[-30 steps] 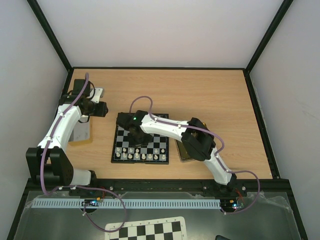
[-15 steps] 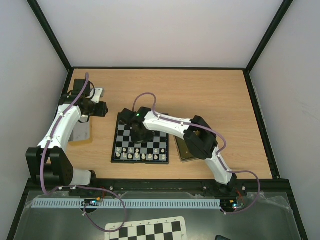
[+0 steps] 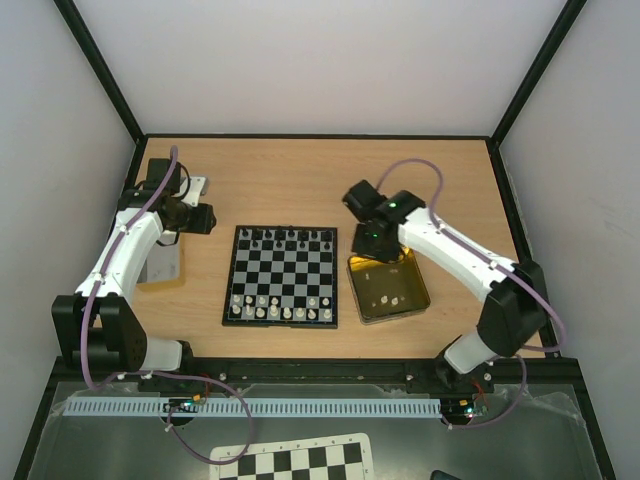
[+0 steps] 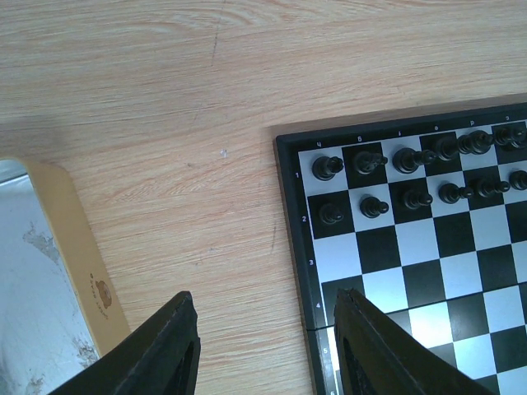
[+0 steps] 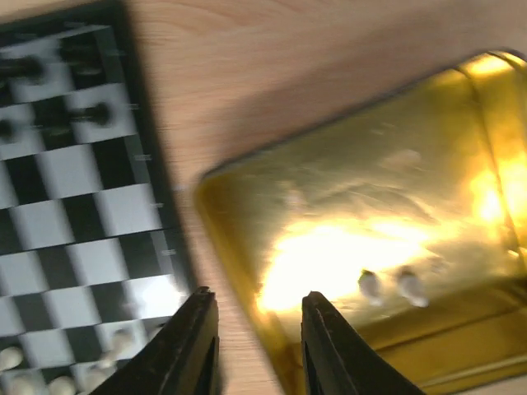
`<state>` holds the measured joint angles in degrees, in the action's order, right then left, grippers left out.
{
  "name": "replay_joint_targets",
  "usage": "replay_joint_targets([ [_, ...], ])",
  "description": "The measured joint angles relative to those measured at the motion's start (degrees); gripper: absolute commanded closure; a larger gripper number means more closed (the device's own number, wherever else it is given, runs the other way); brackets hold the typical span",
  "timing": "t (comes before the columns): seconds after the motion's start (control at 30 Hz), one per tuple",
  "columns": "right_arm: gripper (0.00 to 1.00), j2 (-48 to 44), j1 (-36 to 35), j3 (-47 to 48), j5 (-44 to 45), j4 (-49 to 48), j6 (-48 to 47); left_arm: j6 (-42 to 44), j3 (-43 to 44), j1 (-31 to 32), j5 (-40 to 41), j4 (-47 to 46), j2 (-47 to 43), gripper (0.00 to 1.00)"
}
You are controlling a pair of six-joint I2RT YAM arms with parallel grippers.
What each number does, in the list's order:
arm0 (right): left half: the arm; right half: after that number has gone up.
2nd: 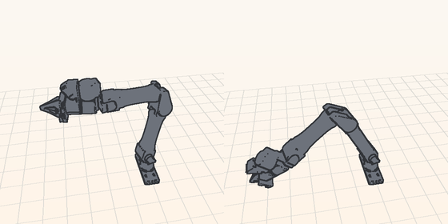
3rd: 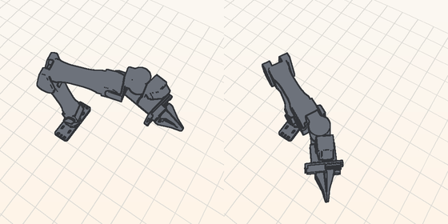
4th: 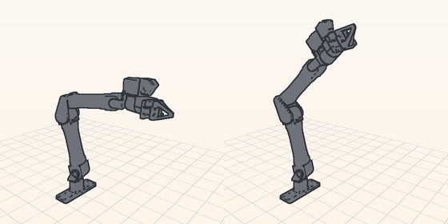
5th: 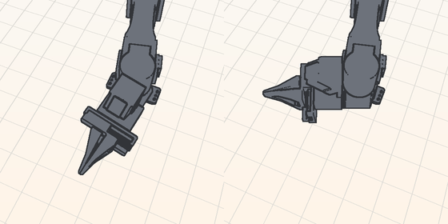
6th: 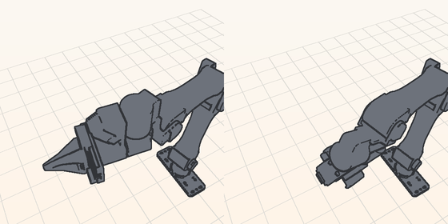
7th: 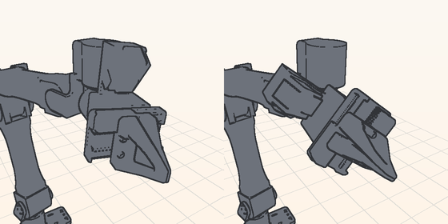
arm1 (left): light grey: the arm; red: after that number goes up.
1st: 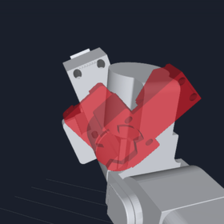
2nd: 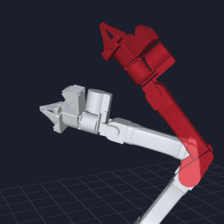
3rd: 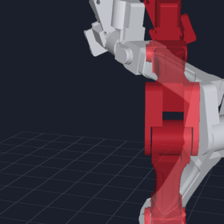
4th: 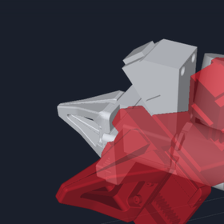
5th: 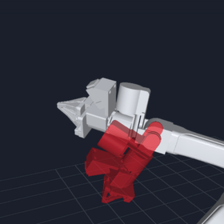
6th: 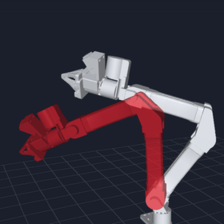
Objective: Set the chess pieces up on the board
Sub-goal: Pick up the chess piece from the storage box.
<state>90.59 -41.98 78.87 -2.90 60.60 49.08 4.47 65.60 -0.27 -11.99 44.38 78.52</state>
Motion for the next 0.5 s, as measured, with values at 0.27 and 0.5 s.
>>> replay_joint_targets([
  [0.27, 0.74, -6.19, 8.22, -18.99, -1.68, -2.86, -1.62, 0.02, 0.02, 0.0, 0.07, 0.2, 0.0, 0.54],
  [0.5, 0.78, -6.54, 9.68, -24.52, -4.74, -7.63, -2.84, 0.04, 0.02, 0.0, 0.44, 0.26, 0.0, 0.54],
])
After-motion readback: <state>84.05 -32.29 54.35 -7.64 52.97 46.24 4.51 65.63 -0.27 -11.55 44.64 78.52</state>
